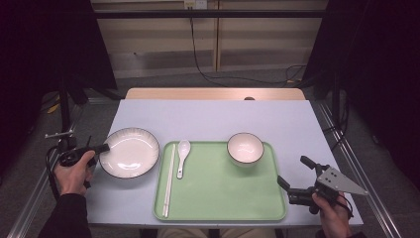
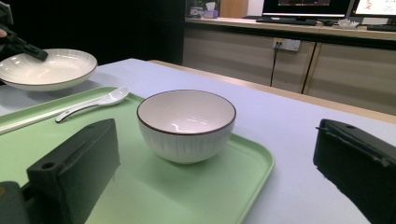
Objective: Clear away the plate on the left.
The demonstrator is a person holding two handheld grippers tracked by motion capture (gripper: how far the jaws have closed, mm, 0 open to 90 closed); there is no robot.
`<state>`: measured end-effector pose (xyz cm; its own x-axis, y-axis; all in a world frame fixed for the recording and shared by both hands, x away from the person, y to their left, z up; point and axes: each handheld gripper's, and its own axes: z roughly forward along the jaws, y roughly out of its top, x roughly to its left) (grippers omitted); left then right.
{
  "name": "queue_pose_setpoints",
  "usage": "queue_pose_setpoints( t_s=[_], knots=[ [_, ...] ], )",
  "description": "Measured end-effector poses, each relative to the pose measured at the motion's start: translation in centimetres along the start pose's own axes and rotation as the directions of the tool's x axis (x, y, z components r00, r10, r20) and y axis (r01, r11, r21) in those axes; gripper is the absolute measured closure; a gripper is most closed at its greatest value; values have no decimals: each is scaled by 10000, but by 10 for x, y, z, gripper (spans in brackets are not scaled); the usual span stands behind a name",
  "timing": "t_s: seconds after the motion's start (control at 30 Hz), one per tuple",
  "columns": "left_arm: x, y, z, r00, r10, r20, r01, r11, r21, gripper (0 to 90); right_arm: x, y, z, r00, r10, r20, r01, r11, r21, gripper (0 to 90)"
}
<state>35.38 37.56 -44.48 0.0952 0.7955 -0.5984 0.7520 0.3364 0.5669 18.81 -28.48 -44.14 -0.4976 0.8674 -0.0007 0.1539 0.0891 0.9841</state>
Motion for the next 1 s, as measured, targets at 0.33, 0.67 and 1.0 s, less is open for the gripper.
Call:
queue_pose_setpoints(
  t_s=[0.33,0.67,1.0],
  knots=[
    [-20,-11,-16,9991,371,206,-363,9986,-386,840,0,0,0,10000,19,0,-19,10000,-21,0],
    [-38,-27,-24,9969,646,446,-624,9968,-503,841,0,0,1,10000,15,-31,-16,10000,-34,0],
    [-58,-45,-30,9900,848,1127,-770,9944,-721,840,0,0,1,10000,11,-12,-11,10000,-43,0]
  ],
)
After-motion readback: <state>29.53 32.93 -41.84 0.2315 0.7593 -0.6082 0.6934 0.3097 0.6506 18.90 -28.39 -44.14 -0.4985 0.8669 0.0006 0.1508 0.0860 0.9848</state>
